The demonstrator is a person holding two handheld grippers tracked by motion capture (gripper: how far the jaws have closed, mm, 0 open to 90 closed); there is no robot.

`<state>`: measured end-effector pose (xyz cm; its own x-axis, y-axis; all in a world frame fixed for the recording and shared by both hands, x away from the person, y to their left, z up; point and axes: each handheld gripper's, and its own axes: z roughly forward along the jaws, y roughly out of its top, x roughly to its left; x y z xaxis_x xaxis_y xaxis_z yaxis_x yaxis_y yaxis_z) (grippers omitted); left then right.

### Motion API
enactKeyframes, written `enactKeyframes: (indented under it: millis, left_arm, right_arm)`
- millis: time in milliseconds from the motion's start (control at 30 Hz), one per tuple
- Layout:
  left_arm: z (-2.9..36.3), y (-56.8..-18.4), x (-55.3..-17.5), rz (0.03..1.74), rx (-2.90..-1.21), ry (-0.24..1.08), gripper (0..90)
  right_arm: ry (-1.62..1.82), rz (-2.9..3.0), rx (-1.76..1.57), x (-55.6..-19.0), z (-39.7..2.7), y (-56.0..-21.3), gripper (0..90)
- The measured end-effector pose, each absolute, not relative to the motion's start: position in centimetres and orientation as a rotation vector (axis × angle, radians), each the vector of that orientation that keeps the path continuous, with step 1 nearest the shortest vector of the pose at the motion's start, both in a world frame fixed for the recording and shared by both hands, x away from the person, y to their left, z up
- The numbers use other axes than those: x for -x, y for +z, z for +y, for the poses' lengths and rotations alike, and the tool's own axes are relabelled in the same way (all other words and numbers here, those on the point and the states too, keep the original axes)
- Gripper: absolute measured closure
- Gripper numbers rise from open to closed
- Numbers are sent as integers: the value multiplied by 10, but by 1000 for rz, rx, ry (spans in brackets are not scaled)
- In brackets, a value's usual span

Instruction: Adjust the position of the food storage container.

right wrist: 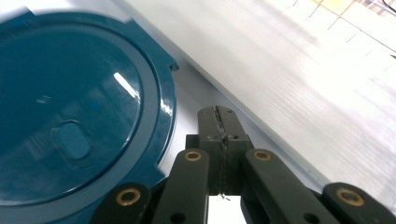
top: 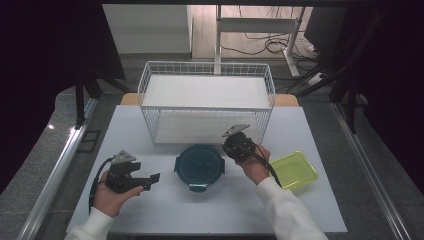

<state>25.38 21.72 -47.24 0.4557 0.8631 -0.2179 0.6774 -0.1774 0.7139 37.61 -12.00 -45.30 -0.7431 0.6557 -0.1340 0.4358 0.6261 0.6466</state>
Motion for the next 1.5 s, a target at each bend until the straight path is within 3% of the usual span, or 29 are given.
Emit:
enactKeyframes:
  millis: [133,167,200,233,267,300,333,433,733,1500]
  left_arm:
    - [218,-473,-252,1296,-1920,301,153]
    - [217,-473,-252,1294,-1920,301,153]
    - [217,-472,-252,1294,-1918,302,153]
    - [217,-472,-251,1293,-1916,301,153]
    - [216,-472,-251,1292,-1916,299,153]
    - [216,-472,-251,1292,-1914,300,153]
    - [216,-472,-251,1292,-1913,301,152]
    - [215,-472,-251,1292,-1909,297,152]
    - [216,-474,-253,1291,-1911,299,153]
    - [213,-476,-260,1280,-1886,271,153]
  right_arm:
    - [969,2477,-934,-363,-133,-446,847]
    - [994,2459,-944,-359,-136,-446,799]
    - [1043,2431,-984,-351,-143,-445,629]
    - [1043,2431,-984,-351,-143,-445,629]
    - [1095,2395,-1069,-345,-148,-444,441]
    - [1095,2395,-1069,-345,-148,-444,441]
    - [1145,2394,-1125,-340,-154,-443,327]
    - [1217,2420,-1159,-336,-159,-442,274]
    - [1329,2479,-1246,-329,-171,-448,209]
    - [1365,2495,-1332,-330,-172,-457,173]
